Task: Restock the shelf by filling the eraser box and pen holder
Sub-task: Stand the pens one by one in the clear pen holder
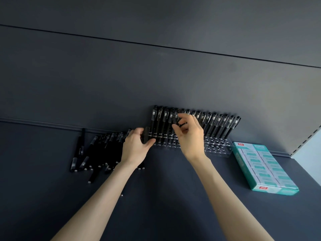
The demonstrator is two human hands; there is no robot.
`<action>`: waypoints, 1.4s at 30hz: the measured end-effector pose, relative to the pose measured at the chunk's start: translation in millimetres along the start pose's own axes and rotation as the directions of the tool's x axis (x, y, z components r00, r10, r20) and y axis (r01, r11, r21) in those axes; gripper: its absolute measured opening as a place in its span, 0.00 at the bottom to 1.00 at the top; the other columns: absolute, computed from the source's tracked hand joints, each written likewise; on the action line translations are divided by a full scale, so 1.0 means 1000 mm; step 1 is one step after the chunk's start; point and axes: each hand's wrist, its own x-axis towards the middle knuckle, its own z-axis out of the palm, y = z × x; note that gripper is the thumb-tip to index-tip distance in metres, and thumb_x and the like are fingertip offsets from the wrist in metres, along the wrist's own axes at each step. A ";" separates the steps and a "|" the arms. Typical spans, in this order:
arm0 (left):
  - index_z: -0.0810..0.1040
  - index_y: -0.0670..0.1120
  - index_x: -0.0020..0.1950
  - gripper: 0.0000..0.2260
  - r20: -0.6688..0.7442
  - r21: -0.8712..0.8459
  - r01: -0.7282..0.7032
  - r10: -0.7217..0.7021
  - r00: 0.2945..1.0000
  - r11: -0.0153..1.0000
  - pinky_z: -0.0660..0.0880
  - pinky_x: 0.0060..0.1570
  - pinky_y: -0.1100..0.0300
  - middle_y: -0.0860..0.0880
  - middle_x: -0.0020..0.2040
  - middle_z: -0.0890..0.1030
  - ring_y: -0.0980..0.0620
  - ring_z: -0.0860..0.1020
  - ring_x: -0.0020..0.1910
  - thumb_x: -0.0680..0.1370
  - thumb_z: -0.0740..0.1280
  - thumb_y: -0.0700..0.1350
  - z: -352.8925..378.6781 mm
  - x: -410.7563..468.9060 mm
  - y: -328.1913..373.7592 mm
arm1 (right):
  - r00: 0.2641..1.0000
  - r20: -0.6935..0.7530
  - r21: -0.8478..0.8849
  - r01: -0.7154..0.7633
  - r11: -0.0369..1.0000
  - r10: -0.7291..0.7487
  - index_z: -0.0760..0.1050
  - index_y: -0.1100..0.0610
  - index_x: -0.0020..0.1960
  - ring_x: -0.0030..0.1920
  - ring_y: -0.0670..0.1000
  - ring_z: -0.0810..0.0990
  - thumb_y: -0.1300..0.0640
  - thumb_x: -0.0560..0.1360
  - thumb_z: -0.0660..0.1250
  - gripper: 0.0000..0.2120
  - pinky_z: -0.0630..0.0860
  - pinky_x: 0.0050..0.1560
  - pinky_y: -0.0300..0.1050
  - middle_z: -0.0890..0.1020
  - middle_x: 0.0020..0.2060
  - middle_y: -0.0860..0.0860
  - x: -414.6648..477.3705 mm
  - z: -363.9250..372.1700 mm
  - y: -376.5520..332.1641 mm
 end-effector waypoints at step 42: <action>0.76 0.39 0.49 0.08 0.317 -0.111 0.128 -0.087 0.944 0.986 0.75 0.37 0.57 0.45 0.40 0.81 0.49 0.78 0.40 0.75 0.68 0.43 -0.126 0.026 -0.099 | 0.913 0.113 -0.288 -0.349 0.892 0.393 0.75 0.56 0.40 0.51 0.49 0.70 0.52 0.73 0.69 0.08 0.65 0.52 0.38 0.73 0.42 0.47 -0.060 0.152 -0.064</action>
